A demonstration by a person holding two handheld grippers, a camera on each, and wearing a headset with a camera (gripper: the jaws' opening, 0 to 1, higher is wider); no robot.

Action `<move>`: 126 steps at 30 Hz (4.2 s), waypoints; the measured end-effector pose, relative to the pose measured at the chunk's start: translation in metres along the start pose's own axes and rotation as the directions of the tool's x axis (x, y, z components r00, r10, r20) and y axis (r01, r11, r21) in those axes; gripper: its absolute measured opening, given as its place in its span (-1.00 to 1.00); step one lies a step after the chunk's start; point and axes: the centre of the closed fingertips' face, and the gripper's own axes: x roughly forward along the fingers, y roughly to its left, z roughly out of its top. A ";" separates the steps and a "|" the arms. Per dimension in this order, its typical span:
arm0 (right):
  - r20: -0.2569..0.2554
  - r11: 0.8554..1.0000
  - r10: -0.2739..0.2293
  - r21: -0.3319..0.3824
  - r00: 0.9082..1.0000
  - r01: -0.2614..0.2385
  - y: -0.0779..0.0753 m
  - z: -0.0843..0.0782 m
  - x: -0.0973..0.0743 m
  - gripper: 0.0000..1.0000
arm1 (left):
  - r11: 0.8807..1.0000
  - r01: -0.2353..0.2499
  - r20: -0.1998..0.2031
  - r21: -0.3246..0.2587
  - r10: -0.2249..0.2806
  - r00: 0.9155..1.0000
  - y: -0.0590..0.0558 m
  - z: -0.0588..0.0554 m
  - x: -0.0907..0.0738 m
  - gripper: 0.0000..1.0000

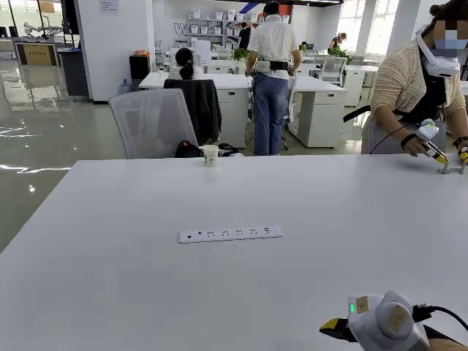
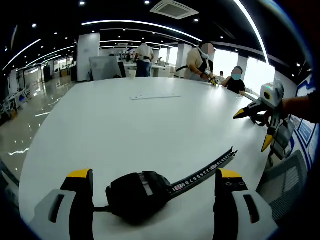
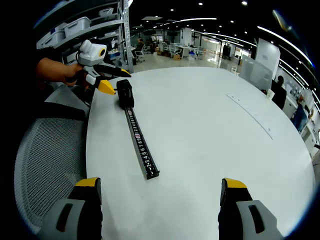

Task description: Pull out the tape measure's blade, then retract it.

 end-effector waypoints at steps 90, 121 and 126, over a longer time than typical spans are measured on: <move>-0.255 0.943 0.170 -0.240 0.952 -0.233 0.017 -0.020 0.066 -0.62 | 0.983 -0.172 0.139 -0.067 0.180 0.974 0.025 -0.016 0.023 0.98; -0.286 0.955 0.162 -0.196 0.945 -0.223 0.014 -0.020 0.067 -0.78 | 0.980 -0.178 0.090 -0.087 0.186 0.979 0.028 -0.025 0.025 0.53; -0.279 0.963 0.165 -0.163 0.946 -0.216 0.013 -0.020 0.067 -0.78 | 0.982 -0.172 0.073 -0.082 0.178 0.981 0.024 -0.028 0.026 0.48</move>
